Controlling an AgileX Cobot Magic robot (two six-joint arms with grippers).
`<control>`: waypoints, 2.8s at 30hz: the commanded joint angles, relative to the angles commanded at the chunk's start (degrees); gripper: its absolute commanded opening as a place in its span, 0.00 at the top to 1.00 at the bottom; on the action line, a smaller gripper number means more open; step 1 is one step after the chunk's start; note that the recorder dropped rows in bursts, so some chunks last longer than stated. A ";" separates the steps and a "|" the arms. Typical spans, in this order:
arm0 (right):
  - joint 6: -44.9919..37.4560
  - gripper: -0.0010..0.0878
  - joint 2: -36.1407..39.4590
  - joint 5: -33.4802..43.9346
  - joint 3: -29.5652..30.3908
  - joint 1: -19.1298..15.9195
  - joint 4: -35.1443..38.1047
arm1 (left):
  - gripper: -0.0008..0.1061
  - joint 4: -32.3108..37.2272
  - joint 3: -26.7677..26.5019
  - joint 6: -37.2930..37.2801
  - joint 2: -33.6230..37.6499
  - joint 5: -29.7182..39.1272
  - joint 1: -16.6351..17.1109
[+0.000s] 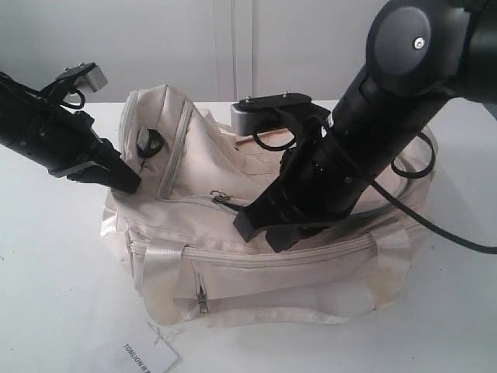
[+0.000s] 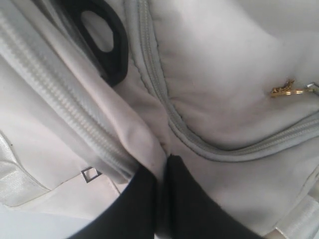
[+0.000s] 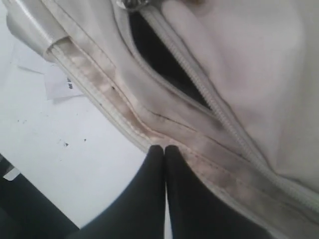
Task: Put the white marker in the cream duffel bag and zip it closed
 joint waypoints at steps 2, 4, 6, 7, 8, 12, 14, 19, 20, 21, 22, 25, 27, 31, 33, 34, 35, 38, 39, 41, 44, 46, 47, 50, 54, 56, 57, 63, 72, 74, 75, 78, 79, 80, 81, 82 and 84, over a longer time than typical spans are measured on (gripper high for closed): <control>1.31 0.99 -1.12 -2.64 -0.67 0.00 0.25 | 0.99 0.00 0.00 0.00 0.00 0.00 0.00; 4.46 0.99 -1.89 -6.19 -1.46 -0.11 0.25 | 0.99 0.00 0.00 0.00 0.00 0.00 0.00; 6.54 0.95 -2.04 -9.60 -2.21 -0.11 0.13 | 0.99 0.00 0.00 0.00 0.00 0.00 0.00; 6.88 0.90 -1.73 -11.13 -2.69 -0.11 0.13 | 0.99 0.00 0.00 0.00 0.00 0.00 0.00; 7.12 0.85 -1.13 -12.56 -3.11 -0.11 0.41 | 0.99 0.00 0.00 0.00 0.00 0.00 0.00; 6.56 0.62 2.90 -14.63 -5.98 -0.11 1.70 | 0.99 -0.36 0.00 0.02 0.00 0.00 0.00; 5.91 0.59 5.63 -14.08 -7.96 -0.11 2.55 | 0.99 -0.36 0.00 0.02 0.00 0.00 0.00; 5.41 0.59 10.83 -11.10 -11.46 -0.11 5.75 | 0.99 -0.39 0.00 0.02 0.00 0.10 0.00; 5.41 0.59 11.39 -10.66 -11.78 -0.11 5.75 | 0.99 -0.39 0.00 0.02 0.00 0.10 0.00; 5.41 0.59 11.77 -10.41 -11.88 -0.11 5.75 | 0.99 -0.39 0.00 0.02 0.00 0.10 0.00; 5.41 0.58 12.17 -10.41 -11.88 -0.11 5.75 | 0.99 -0.51 0.00 0.02 0.00 0.11 0.00; 5.51 0.55 12.41 -10.17 -11.88 0.00 6.04 | 0.99 -0.51 0.00 0.02 0.00 0.11 0.00; 5.51 0.51 12.51 -9.96 -11.88 0.00 6.55 | 0.99 -0.51 0.00 0.02 0.00 0.11 0.00; 5.51 0.48 12.93 -8.81 -11.88 0.00 7.06 | 0.99 -0.64 0.00 0.02 0.00 0.11 0.00; 5.51 0.48 13.66 -8.02 -11.88 0.00 7.06 | 0.99 -0.64 0.00 0.02 0.00 0.11 0.00; 5.51 0.48 14.18 -7.59 -11.88 0.00 7.06 | 0.99 -0.64 0.00 0.02 0.00 0.11 0.00; 5.51 0.48 14.52 -7.25 -11.88 0.00 7.06 | 0.99 -0.64 0.00 0.02 0.00 0.11 0.00; 5.51 0.48 15.54 -6.35 -11.88 0.00 6.95 | 0.99 -0.64 0.00 0.02 0.00 0.11 0.00; 5.94 0.49 15.64 -6.01 -11.88 0.00 6.94 | 0.99 -0.64 0.00 0.02 0.00 0.11 0.00; 6.33 0.59 15.77 -5.31 -11.88 0.00 6.79 | 0.99 -0.80 0.00 0.02 0.00 0.11 0.00; 6.31 0.89 15.77 -4.97 -11.88 0.00 5.56 | 0.99 -0.80 0.00 0.02 0.00 0.11 0.00; 6.39 0.99 15.65 -4.97 -11.88 0.00 4.69 | 0.99 -0.80 0.00 0.02 0.00 0.11 0.00; 6.39 0.99 15.34 -4.97 -11.88 0.00 4.55 | 0.99 -0.80 0.00 0.02 0.00 0.11 0.00; 6.39 0.99 13.48 -5.85 -11.88 0.00 4.11 | 0.99 -0.80 0.00 0.02 0.00 0.11 0.00; 6.53 0.99 9.23 -8.55 -11.88 0.00 1.84 | 0.99 -0.80 0.00 0.02 0.00 0.11 0.00; 6.78 0.99 7.44 -8.64 -11.88 0.00 1.02 | 0.99 -0.80 0.00 0.02 0.00 0.11 0.00; 6.78 0.99 7.09 -8.52 -11.88 0.00 1.02 | 0.99 -0.80 0.00 0.02 0.00 0.11 0.00; 8.13 0.99 8.40 -7.75 -11.16 0.00 1.52 | 0.99 -3.24 0.00 0.02 0.00 0.56 0.00; 15.58 0.50 12.03 -6.78 -11.16 -0.37 1.31 | 0.99 -18.05 0.00 2.52 0.00 1.78 0.00; 16.70 0.43 12.03 -8.39 -11.16 -0.75 1.31 | 0.99 -20.60 0.00 3.97 0.00 1.78 0.00; 17.66 0.40 11.64 -8.92 -11.27 -1.19 1.31 | 0.99 -21.55 0.00 4.09 0.00 1.78 0.00; 20.07 0.39 10.61 -6.20 -11.85 -2.74 1.50 | 0.99 -25.42 -0.11 6.02 0.00 3.94 0.00; 20.96 0.39 10.61 -4.65 -11.85 -2.89 1.65 | 0.99 -28.19 -0.20 7.94 0.00 5.19 0.00; 20.96 0.39 10.76 -4.51 -11.85 -2.89 1.78 | 0.99 -29.63 -0.20 8.82 0.00 5.75 0.00; 20.96 0.39 11.42 -4.93 -11.85 -2.89 2.67 | 0.99 -31.75 -0.20 10.73 0.00 6.72 0.00; 20.96 0.39 11.78 -5.18 -11.85 -2.89 2.66 | 0.99 -32.42 -0.20 11.36 0.00 7.03 0.00; 20.96 0.39 13.70 -4.02 -11.85 -2.89 2.66 | 0.99 -34.51 -0.20 13.47 0.00 7.76 0.00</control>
